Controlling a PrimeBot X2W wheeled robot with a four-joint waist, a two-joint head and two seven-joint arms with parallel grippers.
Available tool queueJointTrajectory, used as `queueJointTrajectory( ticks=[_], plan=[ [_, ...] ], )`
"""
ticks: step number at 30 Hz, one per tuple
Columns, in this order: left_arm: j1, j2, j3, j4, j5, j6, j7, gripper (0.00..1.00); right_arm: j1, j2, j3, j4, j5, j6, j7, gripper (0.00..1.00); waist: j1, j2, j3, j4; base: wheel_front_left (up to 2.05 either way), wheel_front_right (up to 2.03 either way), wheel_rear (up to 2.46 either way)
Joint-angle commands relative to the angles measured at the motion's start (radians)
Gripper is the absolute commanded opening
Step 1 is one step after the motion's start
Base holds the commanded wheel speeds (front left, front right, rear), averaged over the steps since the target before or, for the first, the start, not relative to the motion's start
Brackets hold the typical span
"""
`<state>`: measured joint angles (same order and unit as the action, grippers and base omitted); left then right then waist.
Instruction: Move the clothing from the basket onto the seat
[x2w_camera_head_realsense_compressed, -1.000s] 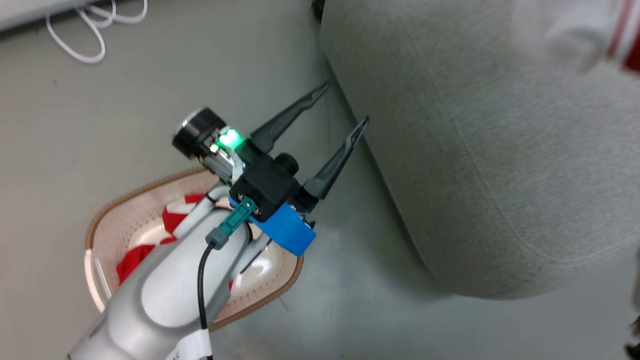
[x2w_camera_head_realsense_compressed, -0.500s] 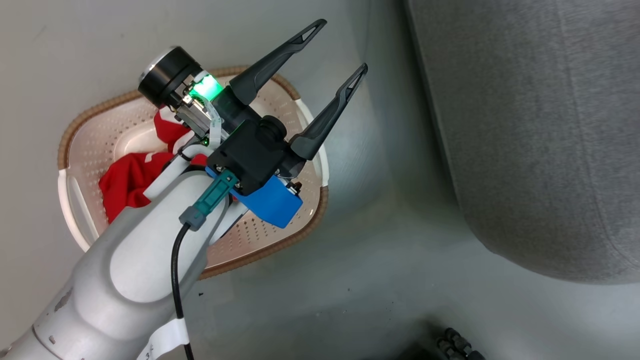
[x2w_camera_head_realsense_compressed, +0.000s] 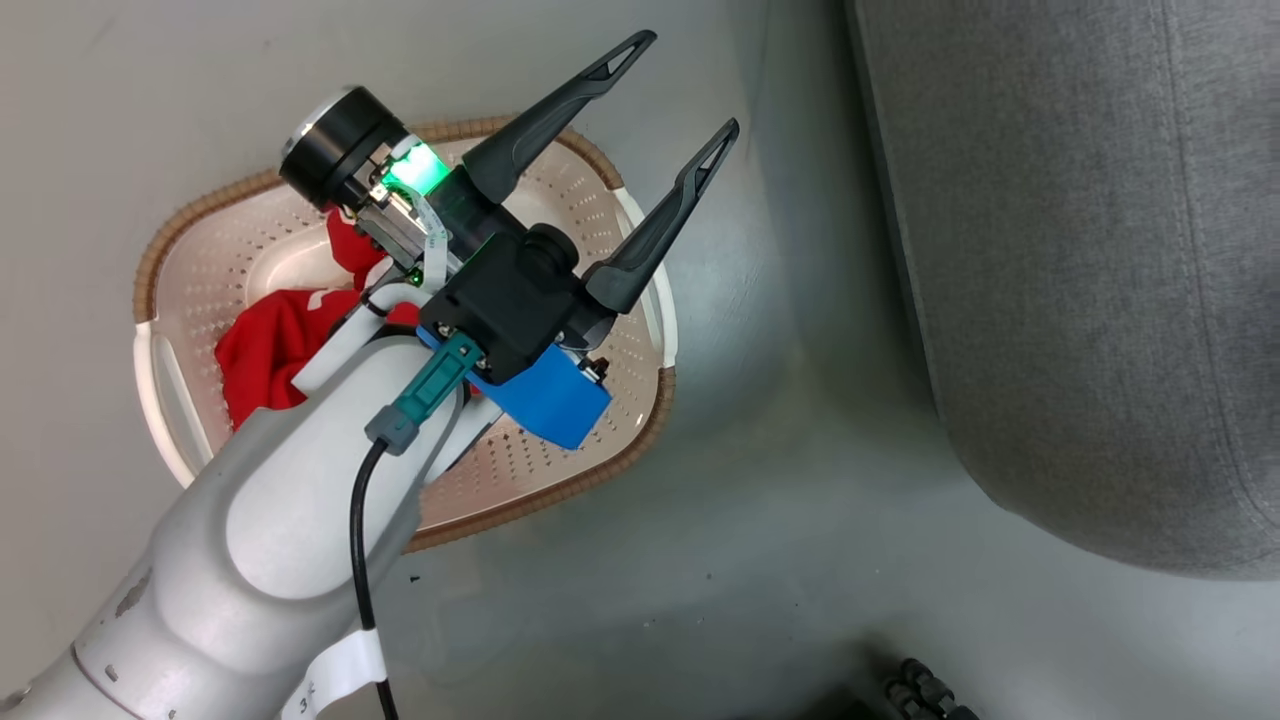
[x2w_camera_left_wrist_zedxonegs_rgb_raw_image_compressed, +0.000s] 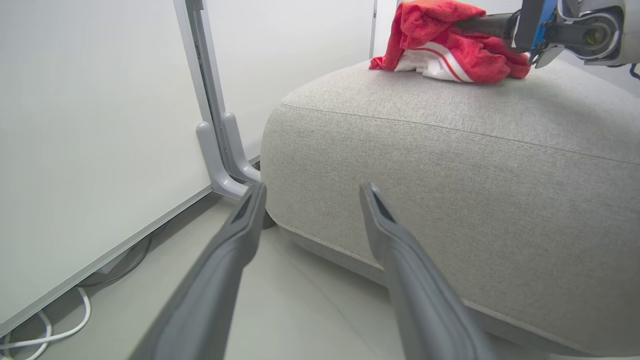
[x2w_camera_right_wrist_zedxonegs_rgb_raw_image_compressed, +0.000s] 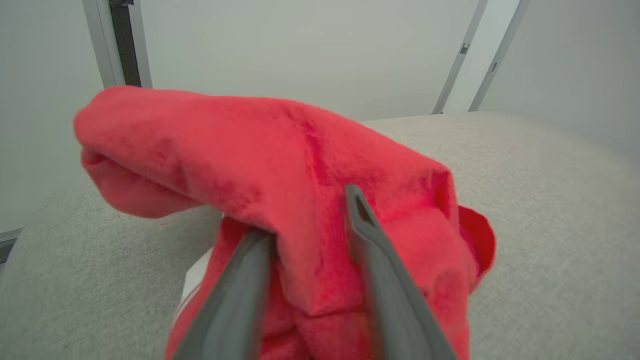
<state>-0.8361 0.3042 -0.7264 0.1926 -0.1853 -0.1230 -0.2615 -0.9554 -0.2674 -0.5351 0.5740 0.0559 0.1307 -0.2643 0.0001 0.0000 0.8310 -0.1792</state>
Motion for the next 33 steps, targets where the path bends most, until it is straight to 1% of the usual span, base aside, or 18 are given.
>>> queueJointTrajectory(
  ticks=[1, 8, 14, 16, 21, 27, 33],
  plan=[
    [-0.002, -0.004, 0.003, 0.001, -0.006, 0.006, -0.004, 1.0, 0.025, 0.005, 0.003, -0.015, 0.008, 0.0, 0.0, 1.0, -0.0001, 0.0, -0.018, 0.002, 0.0, 0.0, 0.0],
    [0.064, -0.035, 0.042, -0.006, -0.027, 0.023, -0.005, 1.0, 0.208, 0.025, 0.069, -0.175, 0.005, 0.0, 0.0, 1.0, -0.0001, 0.0, -0.14, 0.016, 0.0, 0.0, 0.0],
    [0.168, -0.055, 0.132, -0.001, -0.051, 0.048, -0.005, 1.0, 0.372, 0.059, 0.145, -0.315, 0.02, 0.0, 0.0, 1.0, -0.0001, 0.0, -0.28, 0.031, 0.0, 0.0, 0.0],
    [0.209, -0.061, 0.171, 0.003, -0.058, 0.054, -0.005, 1.0, 0.422, 0.083, 0.177, -0.352, 0.033, 0.0, 0.0, 1.0, -0.0001, 0.0, -0.332, 0.04, 0.0, 0.0, 0.0],
    [0.303, -0.082, 0.276, 0.002, -0.058, 0.064, -0.005, 1.0, 0.53, 0.125, 0.25, -0.407, 0.066, 0.0, 0.0, 1.0, -0.0001, 0.0, -0.44, 0.07, 0.0, 0.0, 0.0],
    [0.411, -0.114, 0.384, 0.004, -0.041, 0.055, -0.005, 1.0, 0.647, 0.154, 0.328, -0.46, 0.079, 0.0, 0.0, 1.0, -0.0001, 0.0, -0.549, 0.112, 0.0, 0.0, 0.0],
    [0.519, -0.147, 0.48, 0.009, -0.017, 0.045, -0.005, 1.0, 0.738, 0.176, 0.398, -0.51, 0.086, 0.0, 0.0, 1.0, -0.0001, 0.0, -0.628, 0.148, 0.0, 0.0, 0.0]
  ],
)
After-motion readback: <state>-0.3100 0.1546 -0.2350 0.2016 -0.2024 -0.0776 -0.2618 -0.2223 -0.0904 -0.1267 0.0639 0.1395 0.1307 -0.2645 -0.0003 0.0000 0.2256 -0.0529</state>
